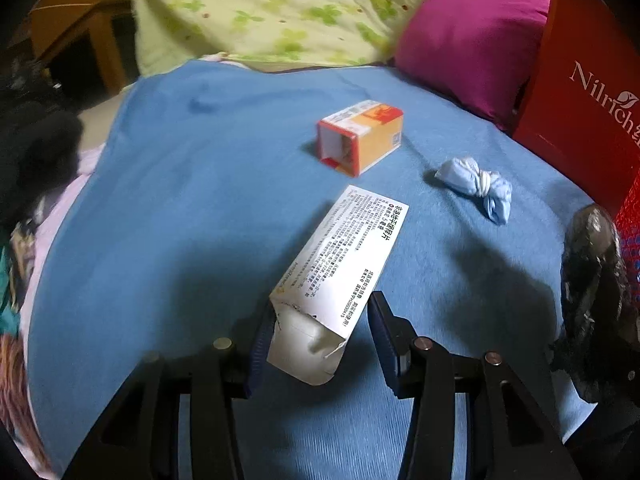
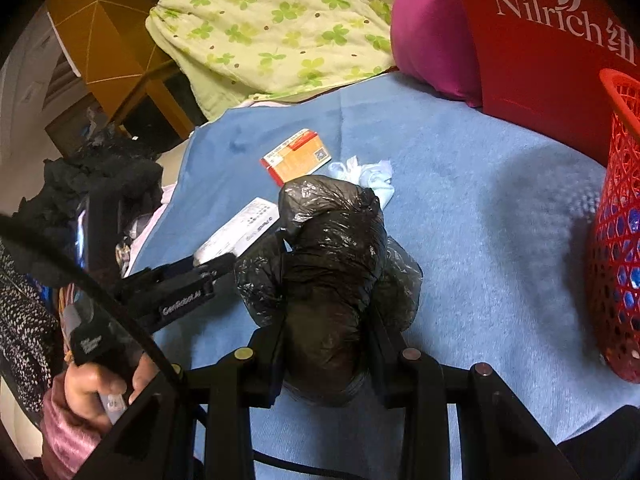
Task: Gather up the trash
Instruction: 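Grasp the white medicine box by its end with the left gripper, then lift the white box with the left gripper while the right lifts the black bag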
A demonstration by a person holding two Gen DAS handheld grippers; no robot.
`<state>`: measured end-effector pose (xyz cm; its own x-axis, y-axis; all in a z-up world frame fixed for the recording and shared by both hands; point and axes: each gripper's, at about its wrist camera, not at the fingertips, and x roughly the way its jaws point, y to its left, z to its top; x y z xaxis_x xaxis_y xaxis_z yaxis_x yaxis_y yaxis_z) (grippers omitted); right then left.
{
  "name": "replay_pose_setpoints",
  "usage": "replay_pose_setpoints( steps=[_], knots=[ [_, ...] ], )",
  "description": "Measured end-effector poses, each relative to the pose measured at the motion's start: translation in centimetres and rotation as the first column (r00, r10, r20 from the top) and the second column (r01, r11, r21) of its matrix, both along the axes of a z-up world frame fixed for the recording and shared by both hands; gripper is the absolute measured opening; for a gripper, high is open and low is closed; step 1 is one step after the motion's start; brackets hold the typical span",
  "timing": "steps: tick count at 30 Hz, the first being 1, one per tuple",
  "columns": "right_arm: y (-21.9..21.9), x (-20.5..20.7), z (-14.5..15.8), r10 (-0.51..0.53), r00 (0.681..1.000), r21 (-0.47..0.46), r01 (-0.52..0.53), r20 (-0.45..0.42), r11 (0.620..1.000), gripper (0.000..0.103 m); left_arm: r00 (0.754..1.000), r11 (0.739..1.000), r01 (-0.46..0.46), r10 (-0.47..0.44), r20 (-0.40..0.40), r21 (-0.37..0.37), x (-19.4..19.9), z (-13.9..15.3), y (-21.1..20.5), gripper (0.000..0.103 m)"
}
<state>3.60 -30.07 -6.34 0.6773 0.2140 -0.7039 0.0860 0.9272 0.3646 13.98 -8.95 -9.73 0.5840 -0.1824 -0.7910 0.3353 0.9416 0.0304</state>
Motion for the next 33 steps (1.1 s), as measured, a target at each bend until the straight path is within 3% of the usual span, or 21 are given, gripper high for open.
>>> replay_pose_setpoints(
  steps=[4,11,14,17,24,31,32,33],
  knots=[
    [0.6,0.1,-0.6,0.021,0.999,-0.009,-0.022,-0.025,1.000,0.036,1.000,1.000,-0.010,0.010,0.005,0.016,-1.4,-0.1,-0.1,0.049],
    [0.8,1.1,-3.3,0.000,0.995,-0.033,-0.003,-0.102,0.999,0.039,0.999,1.000,0.015,-0.014,-0.053,0.018,-0.1,-2.0,0.2,0.051],
    [0.5,1.4,-3.7,0.001,0.993,-0.003,-0.001,-0.114,1.000,0.052,0.995,0.999,0.024,-0.028,-0.099,-0.041,0.7,-2.2,0.8,0.054],
    [0.3,1.3,-3.2,0.010,0.995,0.011,-0.009,-0.097,1.000,0.063,0.990,0.993,0.023,-0.039,-0.136,-0.113,1.4,-2.1,1.3,0.067],
    [-1.2,1.0,-2.3,0.006,0.999,0.137,0.000,-0.048,0.991,0.074,0.992,0.988,0.068,-0.082,-0.100,-0.137,1.9,-1.8,0.5,0.071],
    [-2.4,1.2,-3.1,-0.030,0.999,0.255,0.039,-0.040,0.966,0.074,0.991,0.992,0.090,-0.098,-0.095,-0.092,2.0,-3.0,-0.5,0.069],
    [-2.3,1.3,-3.2,-0.032,0.999,0.247,0.041,-0.042,0.968,0.073,0.991,0.992,0.095,-0.103,-0.086,-0.087,1.9,-3.0,-0.6,0.061],
    [-2.2,1.6,-3.4,-0.028,0.998,0.237,0.040,-0.052,0.971,0.062,0.992,0.992,0.095,-0.102,-0.080,-0.082,1.8,-3.0,-0.6,0.054]
  ],
)
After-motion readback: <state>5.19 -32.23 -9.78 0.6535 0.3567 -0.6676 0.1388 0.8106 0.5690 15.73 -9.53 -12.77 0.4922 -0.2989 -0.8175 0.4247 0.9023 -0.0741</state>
